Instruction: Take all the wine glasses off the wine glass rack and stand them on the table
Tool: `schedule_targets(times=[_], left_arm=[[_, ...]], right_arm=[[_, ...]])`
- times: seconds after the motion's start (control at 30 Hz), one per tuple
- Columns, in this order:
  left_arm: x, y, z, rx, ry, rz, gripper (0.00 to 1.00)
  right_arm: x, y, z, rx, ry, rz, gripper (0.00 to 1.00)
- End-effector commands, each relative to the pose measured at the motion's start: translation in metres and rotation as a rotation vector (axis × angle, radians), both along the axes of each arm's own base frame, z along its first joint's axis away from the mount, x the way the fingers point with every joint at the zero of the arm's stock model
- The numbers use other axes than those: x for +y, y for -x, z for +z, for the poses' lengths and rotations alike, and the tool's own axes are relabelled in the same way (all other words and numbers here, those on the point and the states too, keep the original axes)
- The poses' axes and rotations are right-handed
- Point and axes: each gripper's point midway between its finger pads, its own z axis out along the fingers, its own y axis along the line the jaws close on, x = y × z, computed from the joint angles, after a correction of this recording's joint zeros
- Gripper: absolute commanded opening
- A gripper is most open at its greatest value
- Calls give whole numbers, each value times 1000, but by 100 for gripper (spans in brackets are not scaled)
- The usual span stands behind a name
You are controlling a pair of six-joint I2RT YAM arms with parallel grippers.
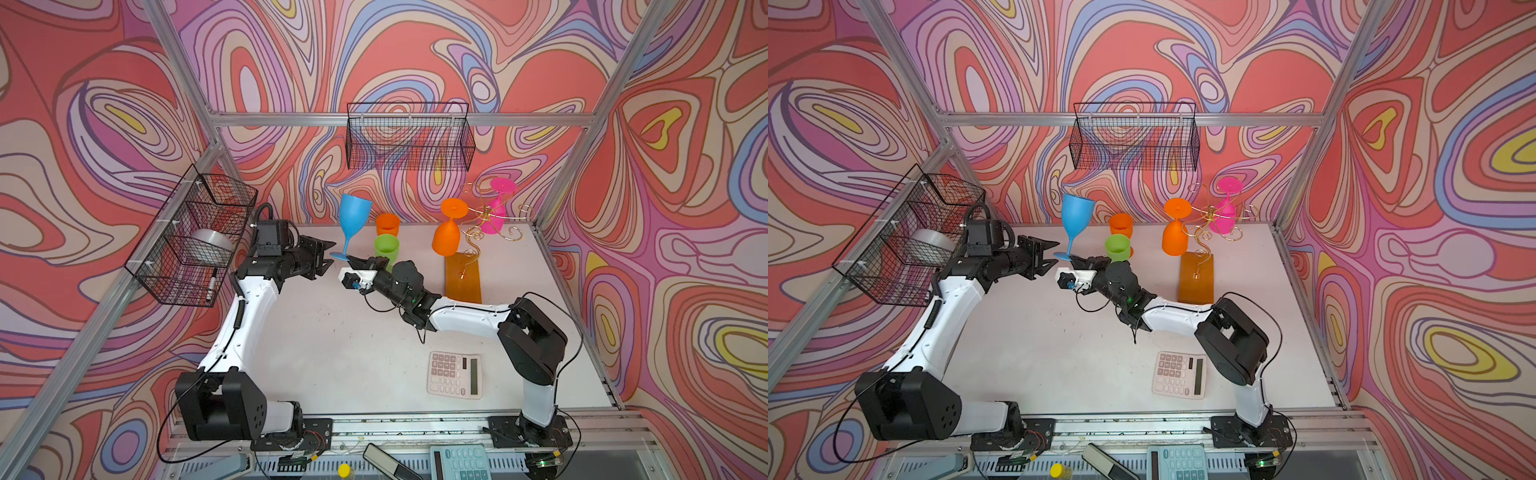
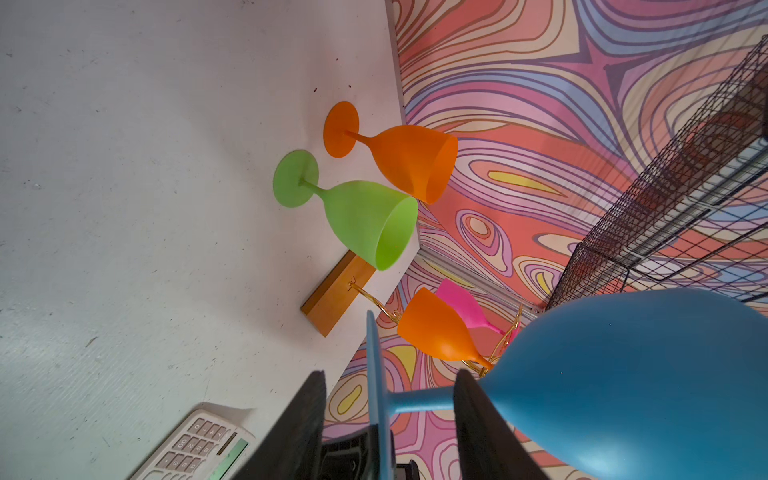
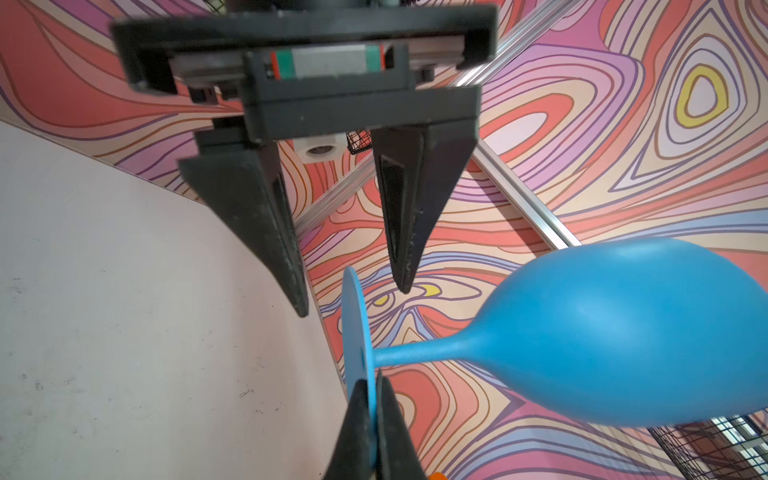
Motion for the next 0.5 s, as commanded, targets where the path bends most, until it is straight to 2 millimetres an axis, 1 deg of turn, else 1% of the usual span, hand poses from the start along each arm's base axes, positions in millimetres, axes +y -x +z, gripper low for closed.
schedule_targets(times=[0.0,0.27,0.47], left_arm=[[1,4,10,-35,9,3,44],[0,7,7,-36,-1,-2,31],[-1,9,1,-28,5,-13,24]], right_arm=[[3,1,18,-38,-40,-4,0],[7,-1,17,-21,-51,1,0],[10,-3,14,-13,-47,-1,0]])
